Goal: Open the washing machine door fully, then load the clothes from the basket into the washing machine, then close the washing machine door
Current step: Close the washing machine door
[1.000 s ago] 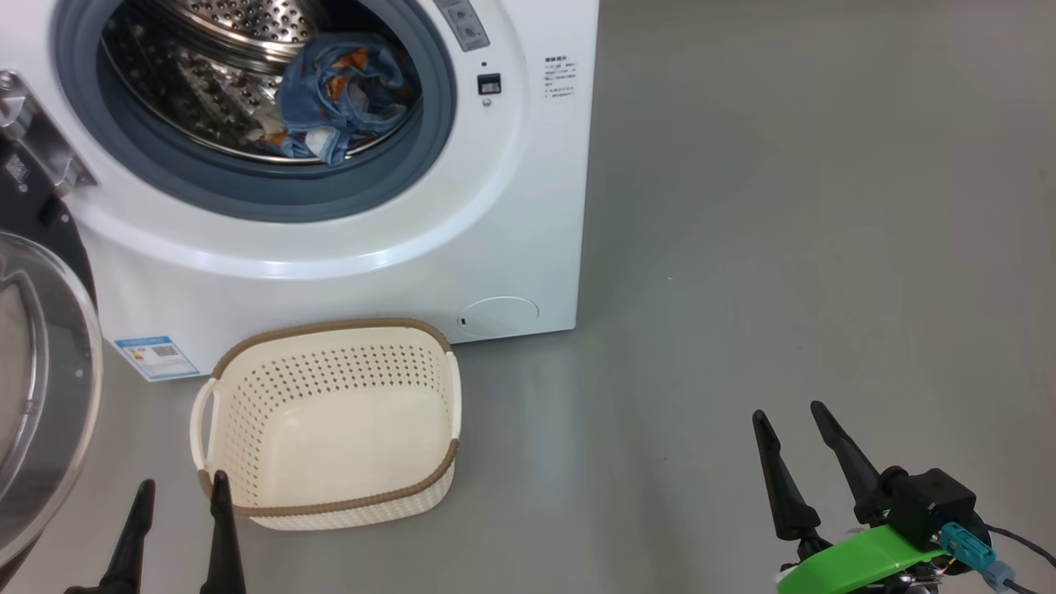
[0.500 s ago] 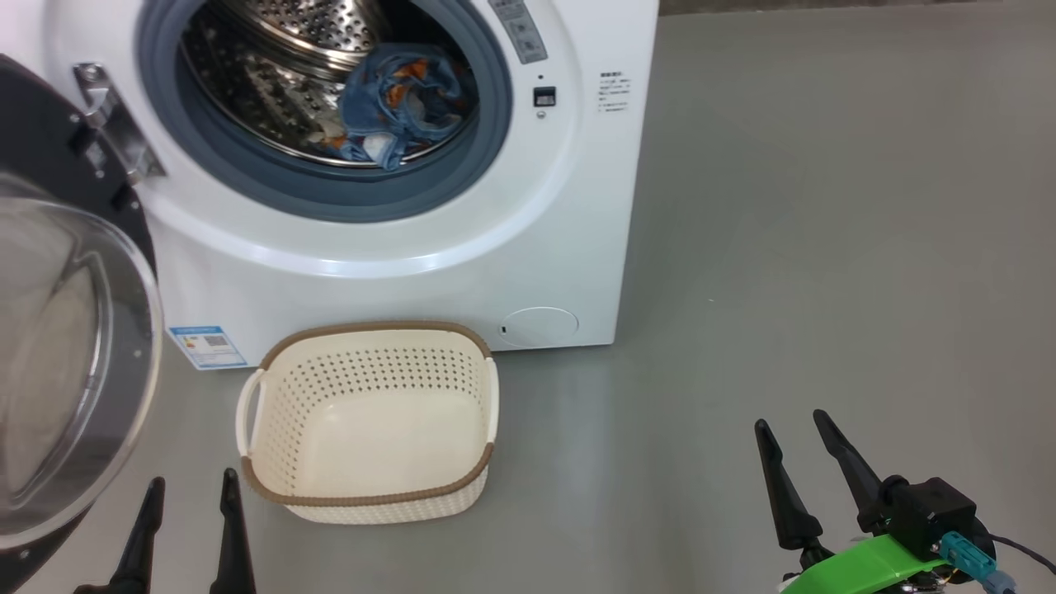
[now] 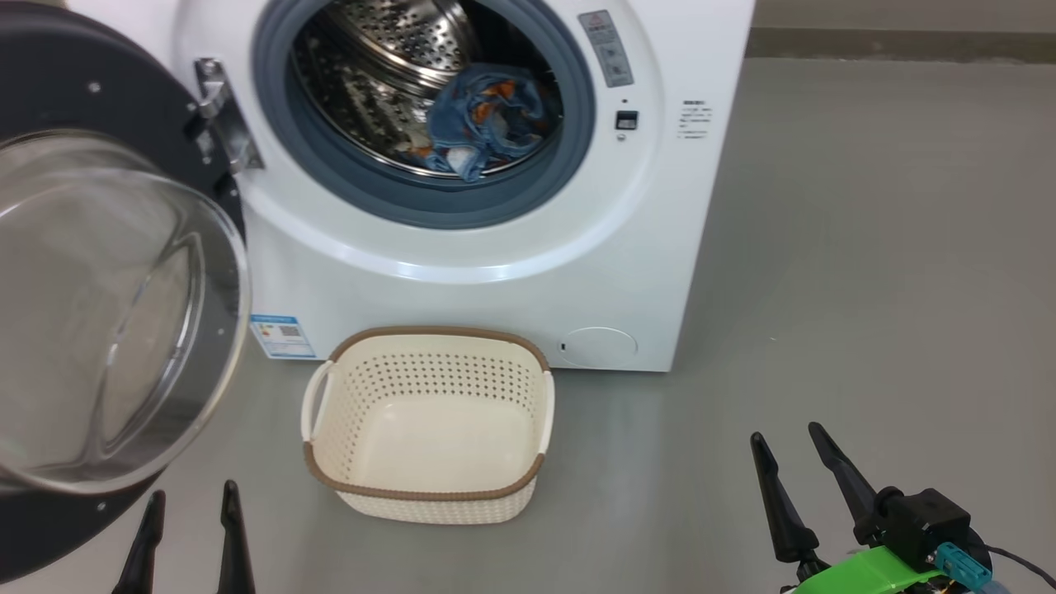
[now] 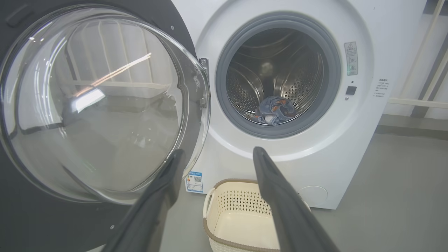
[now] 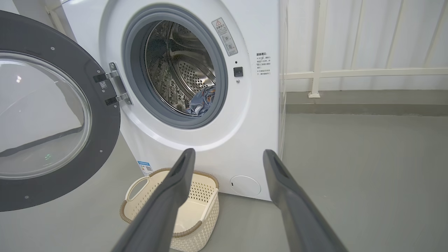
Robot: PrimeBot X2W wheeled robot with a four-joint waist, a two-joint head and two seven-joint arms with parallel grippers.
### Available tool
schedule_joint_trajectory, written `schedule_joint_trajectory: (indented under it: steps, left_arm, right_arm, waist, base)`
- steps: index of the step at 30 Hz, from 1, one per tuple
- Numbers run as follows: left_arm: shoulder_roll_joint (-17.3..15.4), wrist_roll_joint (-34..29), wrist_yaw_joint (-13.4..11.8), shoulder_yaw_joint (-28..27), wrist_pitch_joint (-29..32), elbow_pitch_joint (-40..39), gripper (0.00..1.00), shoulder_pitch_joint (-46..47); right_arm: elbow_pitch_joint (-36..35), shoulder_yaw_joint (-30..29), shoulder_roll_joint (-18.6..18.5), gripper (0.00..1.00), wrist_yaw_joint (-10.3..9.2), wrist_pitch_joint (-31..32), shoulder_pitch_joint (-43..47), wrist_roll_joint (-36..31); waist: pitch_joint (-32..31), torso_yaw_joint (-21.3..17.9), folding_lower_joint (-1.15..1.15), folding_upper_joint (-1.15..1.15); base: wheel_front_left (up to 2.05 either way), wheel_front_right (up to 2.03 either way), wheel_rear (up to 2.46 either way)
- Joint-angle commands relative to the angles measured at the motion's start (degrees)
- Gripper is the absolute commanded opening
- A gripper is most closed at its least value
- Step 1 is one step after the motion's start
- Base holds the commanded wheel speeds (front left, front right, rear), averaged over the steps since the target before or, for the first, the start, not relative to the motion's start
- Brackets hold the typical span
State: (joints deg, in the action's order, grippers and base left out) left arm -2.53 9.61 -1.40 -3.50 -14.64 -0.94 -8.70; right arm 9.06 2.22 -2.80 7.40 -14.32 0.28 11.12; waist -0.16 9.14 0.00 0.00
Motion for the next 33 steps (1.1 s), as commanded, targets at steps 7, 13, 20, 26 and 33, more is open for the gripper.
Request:
schedule_joint_trajectory:
  steps: [7, 13, 20, 26, 33]
  left_arm:
    - [-0.3, 0.7, -0.6, -2.0, -0.4, -1.3, 1.0, -0.3]
    - [-0.3, 1.2, -0.9, -2.4, -0.4, -1.0, 1.0, -0.9]
    - [-0.3, 1.5, -1.7, -2.5, -0.4, -0.7, 1.0, -1.0]
    - [-0.3, 1.9, -2.2, -2.3, -0.4, -0.4, 1.0, -0.8]
    - [-0.3, 2.0, -3.1, -2.3, -0.4, -0.6, 1.0, -1.1]
  right_arm:
    - [-1.0, 1.8, -0.1, 1.0, 0.09, -0.7, 0.1, 0.3]
    - [-0.8, 2.5, -0.1, 1.0, 0.09, -0.7, -0.1, 0.5]
    - [-0.7, 3.0, -0.1, 1.0, 0.09, -0.7, -0.9, 0.4]
    - [-0.5, 2.8, -0.1, 1.0, 0.09, -0.7, -1.4, -0.1]
    - [-0.5, 2.6, -0.1, 1.0, 0.09, -0.7, -1.5, -0.2]
  waist:
    - [-1.7, 4.4, 0.0, 0.0]
    - [-1.7, 6.3, 0.0, 0.0]
    - [-0.9, 8.7, 0.0, 0.0]
    - [-0.1, 11.5, 0.0, 0.0]
    - [0.1, 13.7, 0.0, 0.0]
  base:
    - [0.0, 0.0, 0.0]
    - [0.0, 0.0, 0.0]
    - [0.0, 0.0, 0.0]
    - [0.0, 0.0, 0.0]
    - [0.0, 0.0, 0.0]
